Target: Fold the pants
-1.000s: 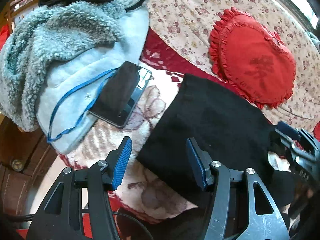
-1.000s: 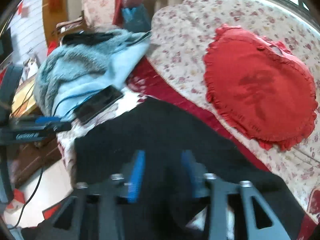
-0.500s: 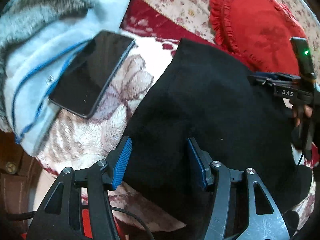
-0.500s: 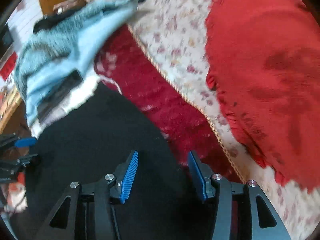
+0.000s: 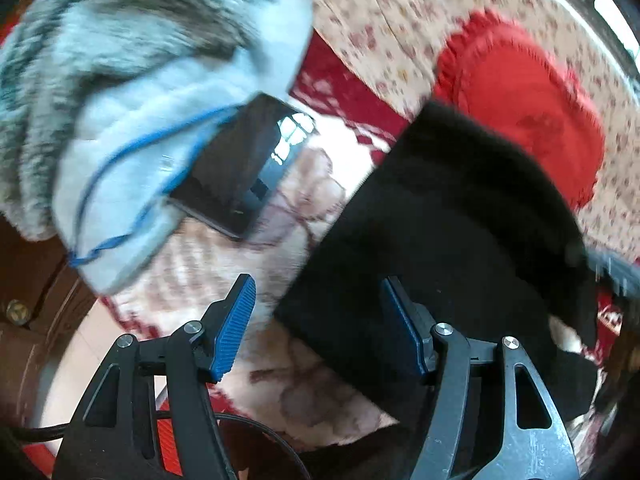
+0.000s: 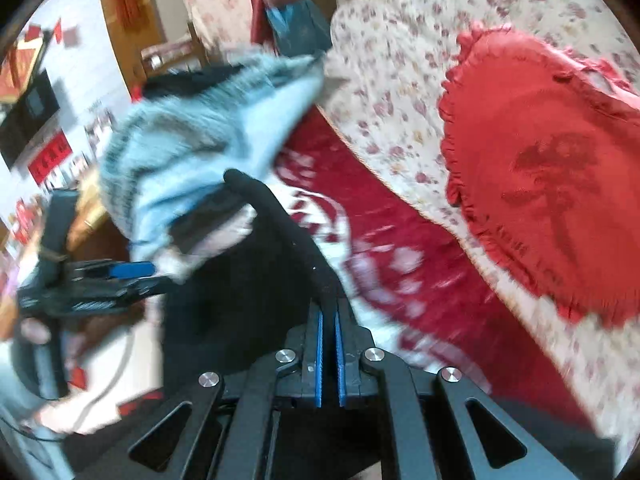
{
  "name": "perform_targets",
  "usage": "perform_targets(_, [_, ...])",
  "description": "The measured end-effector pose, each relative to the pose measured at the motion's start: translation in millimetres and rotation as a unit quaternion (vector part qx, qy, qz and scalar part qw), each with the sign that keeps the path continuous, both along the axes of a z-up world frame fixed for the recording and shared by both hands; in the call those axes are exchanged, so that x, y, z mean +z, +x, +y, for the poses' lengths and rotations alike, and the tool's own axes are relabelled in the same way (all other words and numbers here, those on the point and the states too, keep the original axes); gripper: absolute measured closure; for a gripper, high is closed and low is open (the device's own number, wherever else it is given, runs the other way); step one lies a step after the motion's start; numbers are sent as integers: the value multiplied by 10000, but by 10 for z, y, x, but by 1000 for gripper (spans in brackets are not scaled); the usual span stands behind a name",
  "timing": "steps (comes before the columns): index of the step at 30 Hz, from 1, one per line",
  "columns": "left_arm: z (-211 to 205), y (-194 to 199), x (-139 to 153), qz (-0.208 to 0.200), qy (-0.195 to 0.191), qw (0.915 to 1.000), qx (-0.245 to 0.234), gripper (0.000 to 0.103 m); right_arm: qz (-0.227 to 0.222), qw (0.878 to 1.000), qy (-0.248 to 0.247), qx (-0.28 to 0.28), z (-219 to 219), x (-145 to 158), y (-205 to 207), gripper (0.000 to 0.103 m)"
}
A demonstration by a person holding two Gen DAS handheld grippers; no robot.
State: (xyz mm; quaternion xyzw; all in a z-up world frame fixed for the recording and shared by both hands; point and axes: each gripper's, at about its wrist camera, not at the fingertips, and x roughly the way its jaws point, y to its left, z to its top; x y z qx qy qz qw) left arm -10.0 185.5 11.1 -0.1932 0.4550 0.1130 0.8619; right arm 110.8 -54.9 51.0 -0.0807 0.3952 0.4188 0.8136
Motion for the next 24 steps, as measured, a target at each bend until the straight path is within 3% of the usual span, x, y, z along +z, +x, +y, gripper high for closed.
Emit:
perform_targets(5, [132,-270,168,-192,-33,9996,183,38,343,9989,309,68,191,-84,-750,98])
perform_targets(8, [126,-322,212,-211,-1,9996,185,38,758,9963,401,42,378,-379,-1005,98])
perform_targets(10, [72,-319,226,-198,47,9997,107,38,887,9958,196,72,503,-591,-1123,98])
perform_targets(15, [-66,-294,163,-123,188,9997,-17,38,1017,9946,216,-1,478,-685,-1148,98])
perform_targets(20, [-103,-355,73,-100,-185,9997,-90,38,895,9950,441,-66,403,-507,-1116,98])
perform_targets(24, [-121,-403,112,-240,-501,9983,-150,38,1065,9904,848,-226,291,-429,-1008,98])
